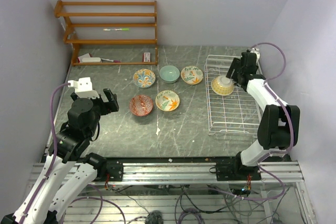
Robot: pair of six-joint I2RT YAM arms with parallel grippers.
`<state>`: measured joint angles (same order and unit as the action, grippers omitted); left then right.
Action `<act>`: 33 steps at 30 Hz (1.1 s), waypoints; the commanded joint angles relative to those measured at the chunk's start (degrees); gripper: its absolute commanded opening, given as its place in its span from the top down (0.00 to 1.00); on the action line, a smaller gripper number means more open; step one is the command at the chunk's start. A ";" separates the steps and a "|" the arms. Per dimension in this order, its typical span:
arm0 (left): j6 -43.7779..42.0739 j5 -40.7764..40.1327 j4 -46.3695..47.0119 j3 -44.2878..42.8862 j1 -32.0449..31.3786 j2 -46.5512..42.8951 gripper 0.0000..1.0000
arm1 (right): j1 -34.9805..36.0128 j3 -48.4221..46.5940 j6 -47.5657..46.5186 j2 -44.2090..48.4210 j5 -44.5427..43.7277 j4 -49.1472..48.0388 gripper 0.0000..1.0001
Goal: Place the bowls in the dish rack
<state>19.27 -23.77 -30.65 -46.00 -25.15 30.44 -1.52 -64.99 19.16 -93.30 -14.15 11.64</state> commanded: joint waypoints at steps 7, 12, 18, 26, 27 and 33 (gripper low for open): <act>-0.55 0.03 1.12 0.47 0.54 0.05 0.02 | 4.86 -0.40 -3.08 4.62 5.40 1.74 0.00; -0.63 -0.18 1.20 0.47 0.54 0.14 0.02 | 4.86 -0.57 -2.51 1.08 6.59 3.78 0.00; -0.57 -0.63 1.11 0.45 0.58 0.26 0.02 | 4.86 0.13 -2.07 -0.27 7.64 1.53 0.04; -0.63 -0.92 0.86 0.48 0.54 0.13 0.02 | 4.83 -0.72 -1.44 -2.42 7.13 0.90 0.30; -0.63 -0.93 0.84 0.54 0.54 0.15 0.02 | 4.84 -0.82 -1.33 -2.74 6.84 1.05 0.31; -0.63 -0.93 0.69 0.47 0.54 0.15 0.02 | 4.61 -0.36 -0.92 -3.05 3.63 0.54 0.39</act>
<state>19.27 -23.83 -30.65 -46.00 -25.15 30.70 3.33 -65.10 17.50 -95.31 -7.81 12.29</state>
